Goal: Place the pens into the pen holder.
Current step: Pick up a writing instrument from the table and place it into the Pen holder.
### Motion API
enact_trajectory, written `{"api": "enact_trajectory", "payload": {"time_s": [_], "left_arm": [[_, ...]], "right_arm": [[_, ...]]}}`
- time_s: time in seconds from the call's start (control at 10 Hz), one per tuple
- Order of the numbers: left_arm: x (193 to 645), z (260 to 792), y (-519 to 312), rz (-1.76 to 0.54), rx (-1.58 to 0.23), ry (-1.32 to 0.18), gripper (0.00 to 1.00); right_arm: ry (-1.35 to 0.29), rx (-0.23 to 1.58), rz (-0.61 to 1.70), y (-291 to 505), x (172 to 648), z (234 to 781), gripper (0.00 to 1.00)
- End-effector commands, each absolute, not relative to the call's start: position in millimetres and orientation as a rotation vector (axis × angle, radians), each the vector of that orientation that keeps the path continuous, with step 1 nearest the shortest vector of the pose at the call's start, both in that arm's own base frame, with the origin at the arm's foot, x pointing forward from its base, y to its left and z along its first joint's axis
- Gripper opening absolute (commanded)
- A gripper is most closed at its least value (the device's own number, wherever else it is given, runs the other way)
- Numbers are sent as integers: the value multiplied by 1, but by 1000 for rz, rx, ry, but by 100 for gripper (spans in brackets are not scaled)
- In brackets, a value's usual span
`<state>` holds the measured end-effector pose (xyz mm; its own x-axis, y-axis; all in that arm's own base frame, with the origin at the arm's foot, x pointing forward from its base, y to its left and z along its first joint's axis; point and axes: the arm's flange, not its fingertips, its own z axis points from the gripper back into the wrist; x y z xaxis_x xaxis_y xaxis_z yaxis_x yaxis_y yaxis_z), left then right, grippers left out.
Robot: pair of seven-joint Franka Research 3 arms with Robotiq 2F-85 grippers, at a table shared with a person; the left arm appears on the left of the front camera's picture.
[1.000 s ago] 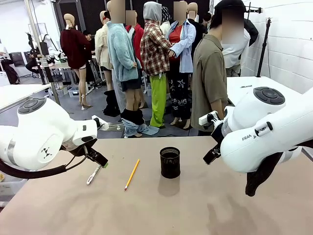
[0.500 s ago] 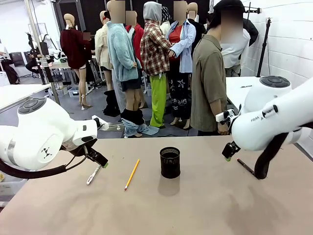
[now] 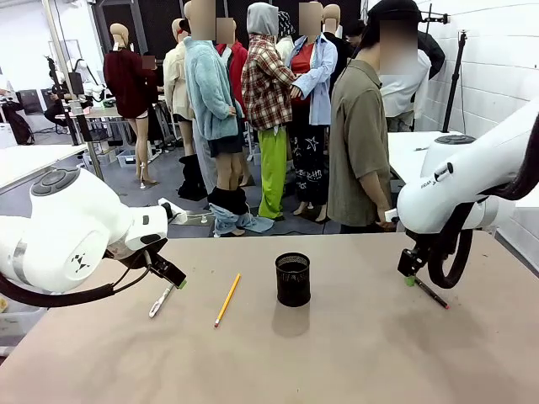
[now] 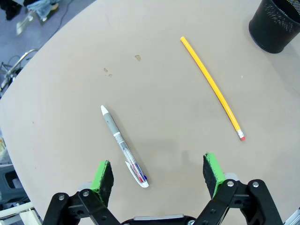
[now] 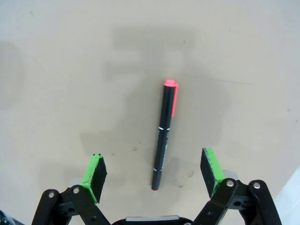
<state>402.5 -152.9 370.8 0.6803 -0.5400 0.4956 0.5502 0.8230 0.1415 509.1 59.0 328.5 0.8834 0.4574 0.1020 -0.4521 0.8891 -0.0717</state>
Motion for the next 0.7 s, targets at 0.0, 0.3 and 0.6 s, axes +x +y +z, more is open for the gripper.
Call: {"api": "enact_trajectory", "payload": {"time_s": [0.0,0.3,0.6], "left_arm": [[403,371,-151,-608,-21,-551,100],[403,371,-151,-608,-21,-551,100],[403,371,-151,-608,-21,-551,100]], "right_arm": [[-71,-9,468,51,521,323,100],[-23,-2,458,42,526,305,100],[-9,-15,475,43,528,295,49]]}}
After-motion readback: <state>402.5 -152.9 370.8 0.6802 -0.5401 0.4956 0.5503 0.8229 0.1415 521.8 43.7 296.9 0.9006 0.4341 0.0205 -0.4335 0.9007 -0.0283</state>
